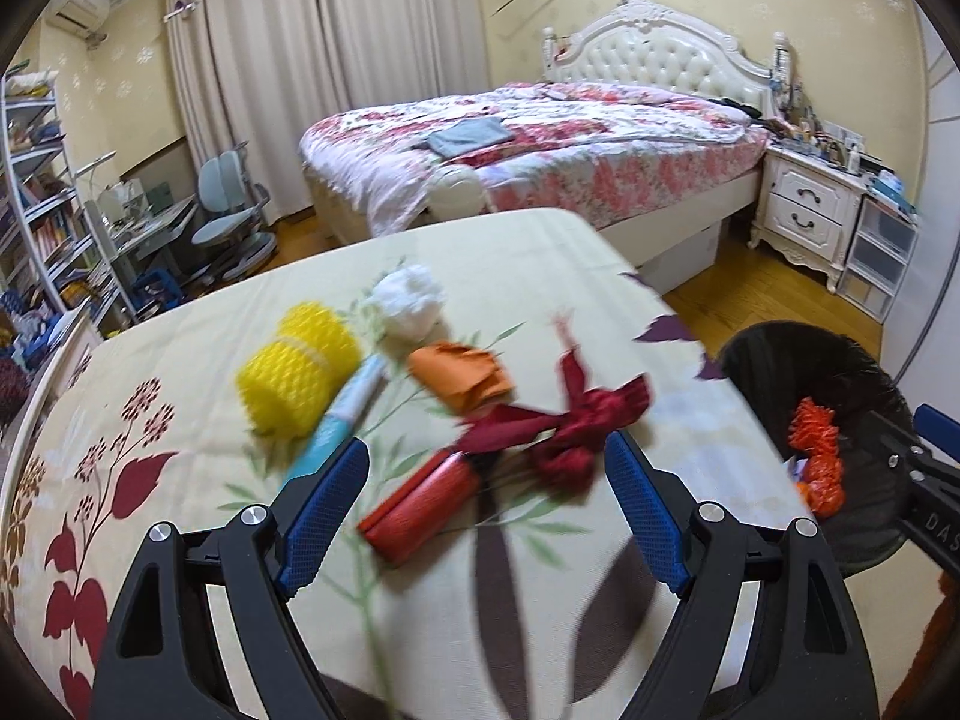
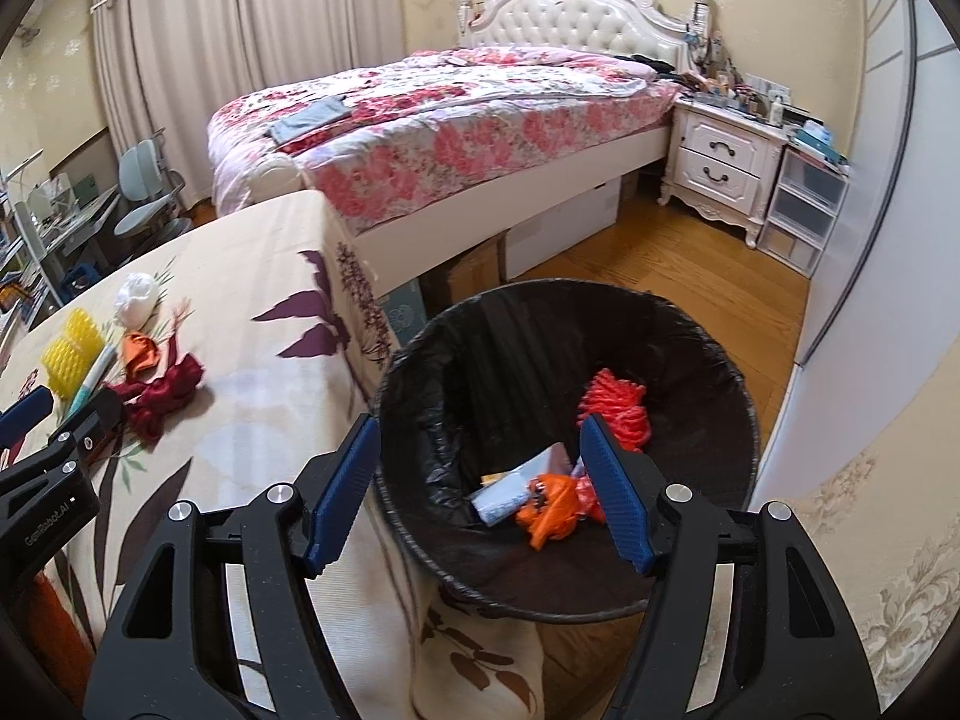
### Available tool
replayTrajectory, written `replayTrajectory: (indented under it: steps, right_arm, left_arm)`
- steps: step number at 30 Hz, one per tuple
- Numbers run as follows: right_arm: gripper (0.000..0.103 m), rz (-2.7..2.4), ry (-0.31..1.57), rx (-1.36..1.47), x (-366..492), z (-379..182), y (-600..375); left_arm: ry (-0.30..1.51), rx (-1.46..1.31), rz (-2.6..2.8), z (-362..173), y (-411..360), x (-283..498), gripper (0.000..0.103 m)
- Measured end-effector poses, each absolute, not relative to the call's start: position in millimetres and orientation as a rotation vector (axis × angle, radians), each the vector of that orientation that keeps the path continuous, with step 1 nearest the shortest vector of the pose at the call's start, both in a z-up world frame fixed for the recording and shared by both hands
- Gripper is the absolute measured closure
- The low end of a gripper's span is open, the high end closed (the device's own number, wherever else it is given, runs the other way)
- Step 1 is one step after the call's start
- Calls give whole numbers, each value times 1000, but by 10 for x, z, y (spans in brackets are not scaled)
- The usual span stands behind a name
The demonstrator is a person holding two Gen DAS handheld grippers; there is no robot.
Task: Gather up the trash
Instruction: 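Move both open tools back from the bin to the trash pile, then reach the left tool to the red cylinder can and grasp it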
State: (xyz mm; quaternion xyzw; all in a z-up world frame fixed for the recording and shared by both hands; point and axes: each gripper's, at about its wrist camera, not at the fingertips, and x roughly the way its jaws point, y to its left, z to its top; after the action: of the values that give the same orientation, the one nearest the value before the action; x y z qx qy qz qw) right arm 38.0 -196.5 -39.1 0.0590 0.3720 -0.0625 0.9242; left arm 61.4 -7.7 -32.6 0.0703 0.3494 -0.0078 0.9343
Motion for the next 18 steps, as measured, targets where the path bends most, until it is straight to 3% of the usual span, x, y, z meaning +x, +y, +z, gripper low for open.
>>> replayTrajectory:
  steps: [10, 18]
  right_arm:
    - [36, -41, 786, 90, 449, -420, -1550]
    - [35, 2, 796, 70, 479, -426, -1355]
  left_arm:
    - [775, 109, 10, -424, 242, 692, 23]
    - [857, 103, -68, -522, 240, 779, 53]
